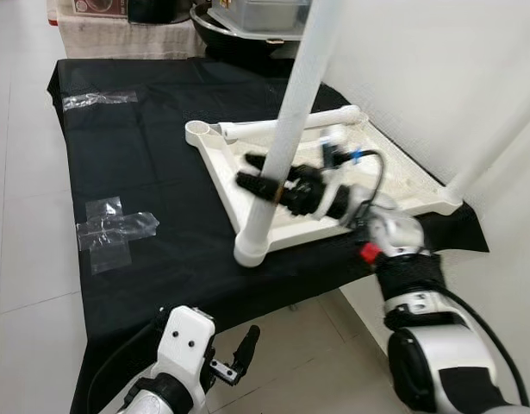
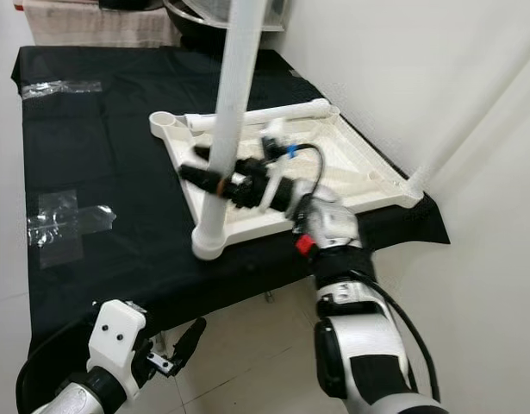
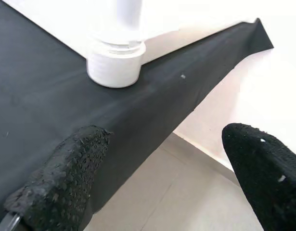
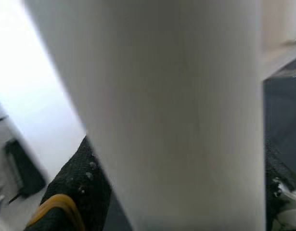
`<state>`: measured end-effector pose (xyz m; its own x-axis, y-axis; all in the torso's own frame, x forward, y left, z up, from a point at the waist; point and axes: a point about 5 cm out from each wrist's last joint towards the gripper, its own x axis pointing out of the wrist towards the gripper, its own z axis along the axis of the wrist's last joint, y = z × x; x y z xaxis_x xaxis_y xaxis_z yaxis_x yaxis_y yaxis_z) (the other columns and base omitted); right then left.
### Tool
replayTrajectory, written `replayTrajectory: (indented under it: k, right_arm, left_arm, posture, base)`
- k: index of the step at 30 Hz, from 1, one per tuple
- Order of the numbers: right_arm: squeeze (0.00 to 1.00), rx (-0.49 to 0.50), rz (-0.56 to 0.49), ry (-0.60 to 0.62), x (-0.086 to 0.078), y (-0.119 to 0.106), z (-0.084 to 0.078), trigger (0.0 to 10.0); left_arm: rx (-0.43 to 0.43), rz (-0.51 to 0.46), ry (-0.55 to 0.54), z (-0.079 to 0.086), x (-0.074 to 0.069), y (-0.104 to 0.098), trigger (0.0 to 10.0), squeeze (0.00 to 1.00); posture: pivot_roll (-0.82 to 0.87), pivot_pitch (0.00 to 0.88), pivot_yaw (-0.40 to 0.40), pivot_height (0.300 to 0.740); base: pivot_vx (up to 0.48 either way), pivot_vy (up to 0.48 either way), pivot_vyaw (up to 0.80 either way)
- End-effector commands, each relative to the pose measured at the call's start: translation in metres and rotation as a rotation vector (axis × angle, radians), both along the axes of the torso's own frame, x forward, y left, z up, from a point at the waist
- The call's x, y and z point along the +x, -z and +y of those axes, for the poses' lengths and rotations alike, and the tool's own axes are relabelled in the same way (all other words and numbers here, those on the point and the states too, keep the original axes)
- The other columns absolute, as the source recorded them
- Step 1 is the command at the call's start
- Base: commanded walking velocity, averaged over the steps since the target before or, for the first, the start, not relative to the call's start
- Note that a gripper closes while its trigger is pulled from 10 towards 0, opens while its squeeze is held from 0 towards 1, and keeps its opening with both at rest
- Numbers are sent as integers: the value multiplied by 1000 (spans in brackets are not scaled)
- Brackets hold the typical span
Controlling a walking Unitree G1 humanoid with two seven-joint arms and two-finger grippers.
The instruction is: Building children table
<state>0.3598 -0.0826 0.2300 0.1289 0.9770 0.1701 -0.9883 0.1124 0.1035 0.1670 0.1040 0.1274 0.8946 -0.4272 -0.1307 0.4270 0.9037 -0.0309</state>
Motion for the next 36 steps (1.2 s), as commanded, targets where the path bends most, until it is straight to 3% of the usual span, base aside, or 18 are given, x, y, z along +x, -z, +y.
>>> replayTrajectory:
  k: [1, 3, 4, 5, 6, 7, 10, 13, 16, 17, 18, 19, 23, 28, 29, 32, 33, 36]
  right_arm:
    - [0, -20, 0, -99, -4, 3, 10, 10000]
    - [0, -30, 2, -129, -5, 3, 14, 9725]
    - [0, -46, -17, -119, -5, 3, 20, 0]
    - [0, -54, -31, -104, -4, 3, 24, 0]
    - [0, -56, -68, 60, 5, 0, 28, 0]
    - [0, -56, -68, 60, 5, 0, 28, 0]
    - [0, -11, -63, 457, 26, -7, 23, 0]
    - [0, 5, -38, 552, 30, -8, 18, 0]
    - [0, -20, 17, 943, 41, -4, -7, 0]
    - [0, -65, 39, 1136, 42, 2, -20, 0]
    - [0, -65, 39, 1136, 42, 2, -20, 0]
    - [0, -94, 48, 1262, 42, 6, -28, 0]
    - [0, -115, 51, 1438, 34, 17, -34, 0]
    - [0, -89, 137, 1588, 22, 31, -22, 0]
    - [0, -47, 157, 1495, 23, 31, -7, 10000]
    - [8, 30, 139, 1377, 23, 26, 8, 10000]
    - [1000, 89, 129, 1348, 23, 19, 8, 10000]
    - [1000, 119, 121, 1359, 27, 11, -2, 10000]
  left_arm:
    - [-2, 15, 13, -2, -3, 3, 10000, 0]
    - [0, 16, 13, -3, -3, 3, 10000, 0]
    - [1, 18, 13, -3, -4, 3, 10000, 0]
    - [1, 18, 13, -3, -4, 3, 10000, 0]
    - [1, 18, 14, -3, -5, 3, 10000, 0]
    - [1, 18, 14, -3, -5, 3, 10000, 0]
    - [1, 19, 15, -4, -5, 3, 10000, 0]
    - [0, 19, 15, -4, -5, 3, 10000, 0]
    - [-4, 20, 16, -3, -4, 3, 10000, 0]
    - [-5, 21, 17, -3, -3, 3, 10000, 0]
    - [-5, 21, 17, -3, -3, 3, 10000, 0]
    - [-6, 21, 17, -3, -3, 3, 10000, 0]
    - [-7, 21, 18, -3, -2, 4, 10000, 0]
    - [-2, 20, 16, -2, -1, 4, 10000, 0]
    - [-2, 20, 16, -2, -1, 4, 10000, 0]
    - [-1, 20, 16, -2, -1, 4, 10000, 0]
    - [-1, 20, 16, -2, -1, 4, 10000, 0]
    - [-2, 19, 15, -2, -1, 3, 10000, 0]
  posture:
    - [169, 88, -196, 740]
    - [171, 86, -199, 740]
    - [176, 85, -200, 740]
    - [177, 82, -201, 740]
    - [177, 82, -200, 740]
    - [177, 82, -200, 740]
    - [170, 80, -196, 740]
    - [168, 80, -195, 740]
    - [161, 83, -191, 740]
    - [153, 84, -189, 740]
    - [153, 84, -189, 740]
    - [153, 84, -189, 740]
    - [155, 90, -190, 740]
    - [157, 91, -188, 740]
    - [156, 92, -183, 740]
    - [157, 93, -187, 740]
    - [156, 95, -187, 740]
    - [155, 96, -190, 740]
  base:
    - [0, 0, 0]
    - [0, 0, 0]
    - [0, 0, 0]
    - [0, 0, 0]
    - [0, 0, 0]
    - [0, 0, 0]
    - [0, 0, 0]
    - [0, 0, 0]
    - [0, 0, 0]
    - [0, 0, 0]
    - [0, 0, 0]
    - [0, 0, 0]
    - [0, 0, 0]
    - [0, 0, 0]
    - [0, 0, 0]
    - [0, 0, 0]
    - [0, 0, 0]
    - [0, 0, 0]
